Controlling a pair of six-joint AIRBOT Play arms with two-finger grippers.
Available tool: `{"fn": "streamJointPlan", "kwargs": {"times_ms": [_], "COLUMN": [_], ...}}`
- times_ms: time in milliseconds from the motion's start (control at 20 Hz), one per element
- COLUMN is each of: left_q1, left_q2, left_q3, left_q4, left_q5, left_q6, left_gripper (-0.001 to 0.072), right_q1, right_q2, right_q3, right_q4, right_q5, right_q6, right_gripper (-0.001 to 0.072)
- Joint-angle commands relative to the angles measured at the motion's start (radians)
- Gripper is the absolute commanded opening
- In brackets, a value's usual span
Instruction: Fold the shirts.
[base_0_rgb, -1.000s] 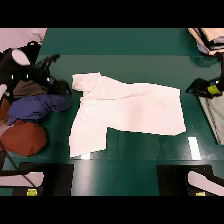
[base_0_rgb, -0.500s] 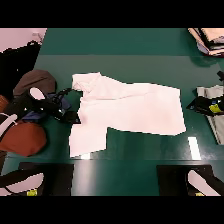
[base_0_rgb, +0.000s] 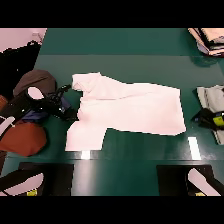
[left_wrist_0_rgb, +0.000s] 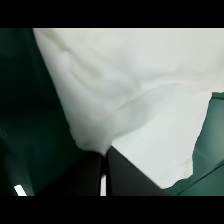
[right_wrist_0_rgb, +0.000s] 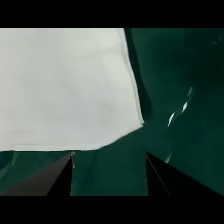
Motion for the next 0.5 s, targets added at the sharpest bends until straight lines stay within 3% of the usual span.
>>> {"fn": "streamJointPlan", "kwargs": {"times_ms": [0,200,250,450], "left_q1": [-0.001,-0.001,-0.001,-0.001], "left_q2": [0.017,0.017,0.017,0.017], "left_q3": [0.013,0.013,0.013,0.013], "left_q4": [-0.003,-0.005,-0.005,-0.006], "left_q5": [0.004,0.010,0.010,0.010], "left_q6": [-0.003,-0.003,-0.003,-0.003], "left_gripper": [0.0022,0.0022,0.0022,0.0022], "right_q1": [-0.088,-0.047,-0.024,0.069], "right_q2": [0.001,0.001,0.001,0.001], "right_q3": [-0.164,-0.296,-0.312,-0.307], "right_q4": [0.043,0.111,0.111,0.113], "right_q5": [-0.048,-0.155,-0.183,-0.263], "right_q6": [-0.013,-0.036,-0.036,-0.034], "right_gripper": [0.0508,0.0496,0.0446,0.0438]}}
